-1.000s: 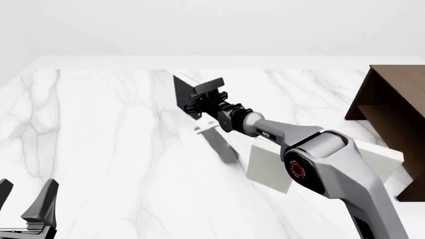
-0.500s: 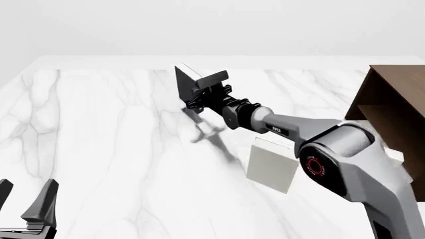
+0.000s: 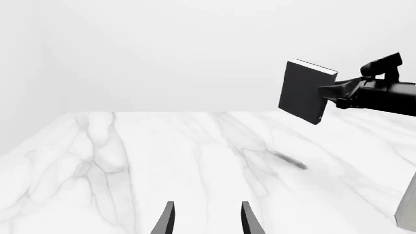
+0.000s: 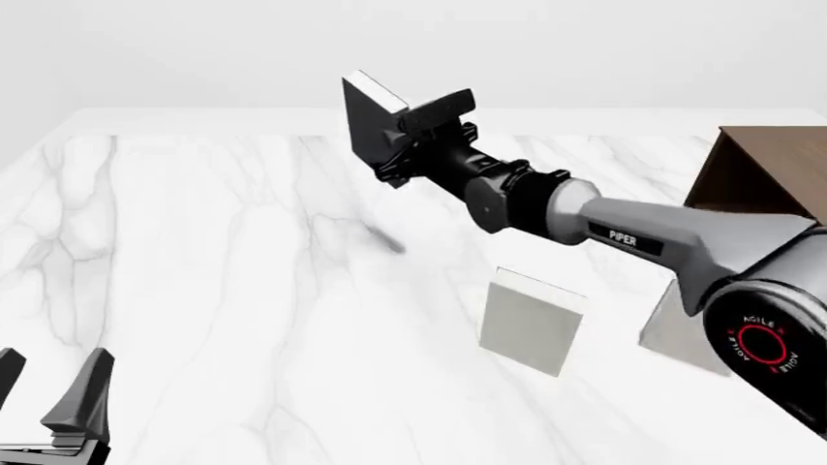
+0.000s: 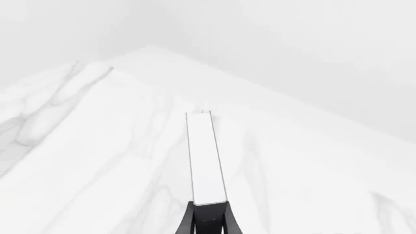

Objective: Pick up the book on the left and place it on top of the shelf.

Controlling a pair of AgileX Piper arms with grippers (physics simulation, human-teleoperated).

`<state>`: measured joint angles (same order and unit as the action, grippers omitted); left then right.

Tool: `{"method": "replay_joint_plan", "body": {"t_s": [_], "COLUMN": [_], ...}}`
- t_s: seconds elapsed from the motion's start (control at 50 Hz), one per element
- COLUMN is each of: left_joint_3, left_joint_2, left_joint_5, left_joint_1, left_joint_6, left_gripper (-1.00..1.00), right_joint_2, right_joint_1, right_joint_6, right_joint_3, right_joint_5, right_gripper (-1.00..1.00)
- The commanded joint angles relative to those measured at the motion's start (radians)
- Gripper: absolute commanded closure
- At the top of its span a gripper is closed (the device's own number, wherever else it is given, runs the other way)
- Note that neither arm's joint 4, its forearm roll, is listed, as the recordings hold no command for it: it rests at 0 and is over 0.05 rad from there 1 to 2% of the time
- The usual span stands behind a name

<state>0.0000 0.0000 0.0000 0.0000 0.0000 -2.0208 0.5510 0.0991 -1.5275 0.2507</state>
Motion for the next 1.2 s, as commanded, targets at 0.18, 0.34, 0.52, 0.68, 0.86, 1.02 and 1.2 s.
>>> {"method": "replay_joint_plan", "body": {"t_s": [0.18, 0.34, 0.52, 0.68, 0.86, 1.02, 1.2], "left_joint_3": [0.0, 0.0, 0.0, 0.0, 0.0, 0.0, 0.0], "left_joint_2": [0.0, 0.0, 0.0, 0.0, 0.0, 0.0, 0.0], "left_joint_5": [0.0, 0.0, 0.0, 0.0, 0.0, 0.0, 0.0], "left_joint_1": [0.0, 0.0, 0.0, 0.0, 0.0, 0.0, 0.0], "left_joint_6": [0.0, 0.0, 0.0, 0.0, 0.0, 0.0, 0.0], "left_gripper": [-1.0, -1.0, -1.0, -1.0, -1.0, -1.0, -1.0], "right_joint_2": [0.194, 0.269, 0.351, 0.443, 0.52, 0.559, 0.602], "right_joint_1": [0.017, 0.023, 0.008, -0.011, -0.024, -0.045, -0.088], "right_joint_6": [0.019, 0.036, 0.051, 0.063, 0.096, 0.136, 0.171], "right_joint_3": [0.137, 0.2, 0.284, 0.368, 0.402, 0.4, 0.39], "right_joint_5": [-0.016, -0.024, -0.023, -0.023, -0.066, -0.123, -0.172], "right_gripper": [1.0, 1.0, 1.0, 1.0, 1.0, 1.0, 1.0]}}
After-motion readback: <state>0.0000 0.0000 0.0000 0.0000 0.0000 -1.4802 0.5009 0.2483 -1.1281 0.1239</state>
